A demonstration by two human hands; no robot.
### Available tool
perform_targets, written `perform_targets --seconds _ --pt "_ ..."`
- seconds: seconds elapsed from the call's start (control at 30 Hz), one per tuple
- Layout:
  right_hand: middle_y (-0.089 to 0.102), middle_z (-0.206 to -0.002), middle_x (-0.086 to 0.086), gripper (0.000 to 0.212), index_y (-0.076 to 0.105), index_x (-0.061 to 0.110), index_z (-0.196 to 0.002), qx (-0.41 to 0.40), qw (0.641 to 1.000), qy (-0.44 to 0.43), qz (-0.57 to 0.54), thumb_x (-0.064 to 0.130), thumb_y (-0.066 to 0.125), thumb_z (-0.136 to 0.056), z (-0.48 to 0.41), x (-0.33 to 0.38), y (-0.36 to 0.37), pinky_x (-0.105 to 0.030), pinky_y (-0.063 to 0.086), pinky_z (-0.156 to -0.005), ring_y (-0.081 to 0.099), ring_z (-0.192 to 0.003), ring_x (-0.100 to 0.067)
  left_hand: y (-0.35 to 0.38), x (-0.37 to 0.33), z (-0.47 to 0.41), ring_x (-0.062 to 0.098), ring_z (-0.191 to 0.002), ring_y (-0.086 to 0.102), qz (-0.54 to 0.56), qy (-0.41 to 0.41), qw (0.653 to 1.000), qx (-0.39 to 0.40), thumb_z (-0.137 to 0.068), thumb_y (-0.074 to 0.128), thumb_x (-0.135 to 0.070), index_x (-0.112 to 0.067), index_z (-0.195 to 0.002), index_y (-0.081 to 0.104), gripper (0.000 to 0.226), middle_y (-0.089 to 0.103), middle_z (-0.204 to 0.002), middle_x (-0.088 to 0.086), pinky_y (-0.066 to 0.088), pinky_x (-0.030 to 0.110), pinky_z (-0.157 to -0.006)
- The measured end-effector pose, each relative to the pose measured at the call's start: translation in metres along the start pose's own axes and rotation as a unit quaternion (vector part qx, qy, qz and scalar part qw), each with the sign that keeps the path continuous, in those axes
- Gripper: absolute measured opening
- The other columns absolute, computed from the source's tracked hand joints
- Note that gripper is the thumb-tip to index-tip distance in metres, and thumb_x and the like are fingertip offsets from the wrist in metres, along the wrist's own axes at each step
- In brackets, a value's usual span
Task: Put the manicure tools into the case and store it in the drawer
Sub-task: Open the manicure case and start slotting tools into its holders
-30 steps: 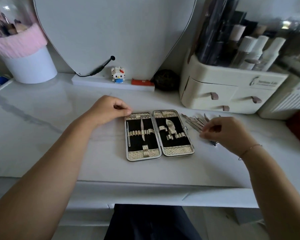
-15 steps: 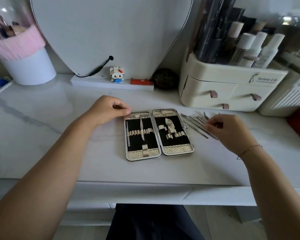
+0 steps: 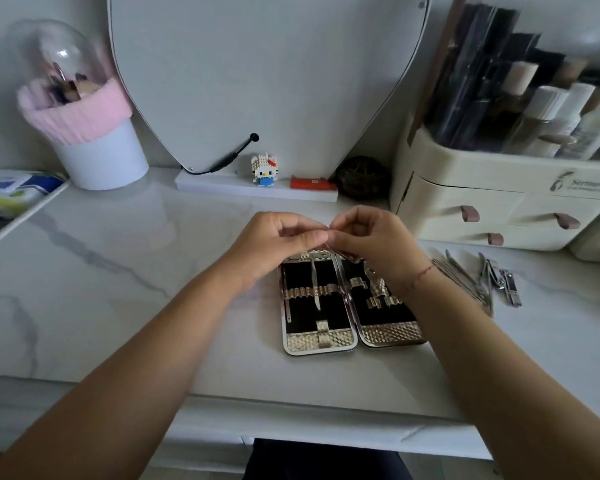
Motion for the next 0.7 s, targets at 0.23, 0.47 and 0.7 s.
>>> perform_targets --seconds 0.23,0.47,0.7 --pt "0.065 -0.062 0.001 0.012 0.067 0.012 -0.08 -0.02 0.999 0.013 -0.044 0.004 0.073 -0.075 0.001 -0.012 -0.002 -0.014 0.04 -0.044 0.05 -0.048 -0.006 0.001 0.001 -0.001 0.008 -0.077 0.07 -0.019 -0.015 1.0 -0.006 -0.073 0.075 -0.004 -0.018 -0.088 0.073 0.02 0.075 -0.08 -0.001 0.053 0.016 -0.074" --pt "0.068 -0.067 0.0 0.009 0.07 0.009 -0.084 0.001 1.0 0.002 -0.001 0.004 0.071 -0.077 0.002 -0.008 0.0 -0.015 0.049 -0.051 0.059 -0.055 -0.005 0.0 -0.002 0.0 0.004 -0.071 0.068 -0.077 -0.007 0.997 -0.001 -0.073 0.078 -0.009 -0.022 -0.08 0.072 0.016 0.075 -0.076 -0.002 0.053 0.016 -0.074" --pt "0.057 -0.051 0.007 0.021 0.071 0.014 -0.075 -0.037 0.962 -0.064 0.264 0.03 0.063 -0.086 0.002 0.0 -0.004 -0.011 0.034 -0.043 0.045 -0.043 -0.003 0.0 -0.006 0.002 0.003 -0.068 0.065 -0.068 0.009 0.998 -0.005 -0.071 0.077 -0.005 -0.018 -0.076 0.072 0.015 0.073 -0.069 -0.008 0.051 0.015 -0.072"
Point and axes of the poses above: each hand's wrist, its own z-axis away from the middle knuckle, its own y-axis out of the palm, x = y × z, the point moved 7 cm from there along -z, towards the middle knuckle
